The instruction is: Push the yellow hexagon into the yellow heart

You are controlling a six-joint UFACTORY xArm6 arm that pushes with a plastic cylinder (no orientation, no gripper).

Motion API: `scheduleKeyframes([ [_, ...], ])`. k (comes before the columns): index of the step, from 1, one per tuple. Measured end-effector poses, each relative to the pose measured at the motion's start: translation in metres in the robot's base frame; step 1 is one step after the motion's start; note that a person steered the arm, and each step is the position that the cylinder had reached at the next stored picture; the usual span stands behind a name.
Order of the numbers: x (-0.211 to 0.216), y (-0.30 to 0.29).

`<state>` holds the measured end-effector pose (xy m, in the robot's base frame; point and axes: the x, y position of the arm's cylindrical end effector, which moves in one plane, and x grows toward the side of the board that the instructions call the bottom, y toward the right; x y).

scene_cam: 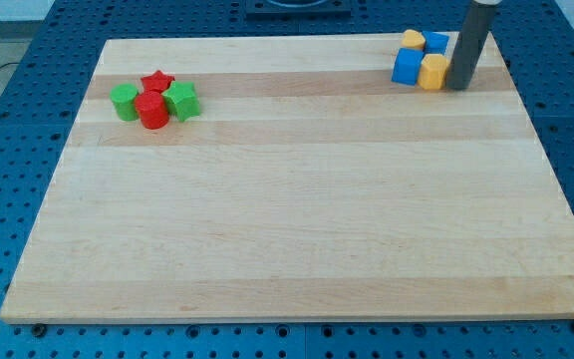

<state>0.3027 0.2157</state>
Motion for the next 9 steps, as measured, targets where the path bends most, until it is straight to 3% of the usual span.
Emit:
scheduleKeyframes([
  [2, -0.027, 0.007],
  [4, 0.03, 0.011],
  [5, 0.034, -0.008],
  [8, -0.024, -0.011],
  [9, -0.02, -0.008],
])
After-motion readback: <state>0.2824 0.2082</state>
